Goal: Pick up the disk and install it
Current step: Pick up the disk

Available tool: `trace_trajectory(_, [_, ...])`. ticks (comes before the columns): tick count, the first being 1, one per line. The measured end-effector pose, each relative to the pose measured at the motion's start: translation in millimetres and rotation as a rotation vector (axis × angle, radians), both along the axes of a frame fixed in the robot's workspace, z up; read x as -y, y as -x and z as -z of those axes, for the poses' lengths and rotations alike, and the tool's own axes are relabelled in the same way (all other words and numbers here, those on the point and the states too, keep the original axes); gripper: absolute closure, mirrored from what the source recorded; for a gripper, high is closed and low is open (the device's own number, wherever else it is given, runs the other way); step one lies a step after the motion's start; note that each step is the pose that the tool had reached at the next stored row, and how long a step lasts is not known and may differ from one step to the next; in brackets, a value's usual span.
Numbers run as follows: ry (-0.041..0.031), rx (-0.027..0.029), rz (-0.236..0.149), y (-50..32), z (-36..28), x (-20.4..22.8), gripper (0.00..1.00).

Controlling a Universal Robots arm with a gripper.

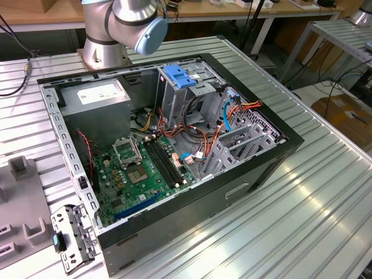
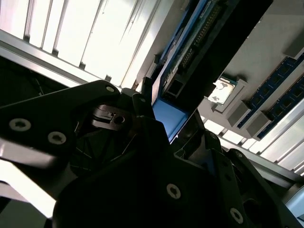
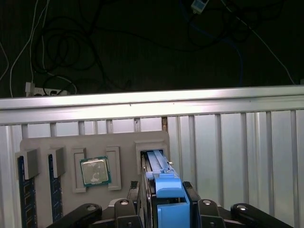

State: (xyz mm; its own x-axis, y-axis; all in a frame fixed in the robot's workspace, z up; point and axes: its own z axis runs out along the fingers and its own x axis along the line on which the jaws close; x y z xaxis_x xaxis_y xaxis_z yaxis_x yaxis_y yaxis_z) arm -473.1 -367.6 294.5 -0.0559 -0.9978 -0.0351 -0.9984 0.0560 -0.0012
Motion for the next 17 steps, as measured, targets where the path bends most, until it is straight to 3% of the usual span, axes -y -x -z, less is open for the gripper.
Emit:
trace_trajectory(3, [0.0,-0.0001,0.0,0.0,0.2,0.0,0.53])
trace_trajectory(4, [0.0001,-0.0001,0.0,0.0,0.2,0.0,0.6])
trace_trajectory(17, [0.0,0.0,0.0,0.0,0.8,-0.1,0.63])
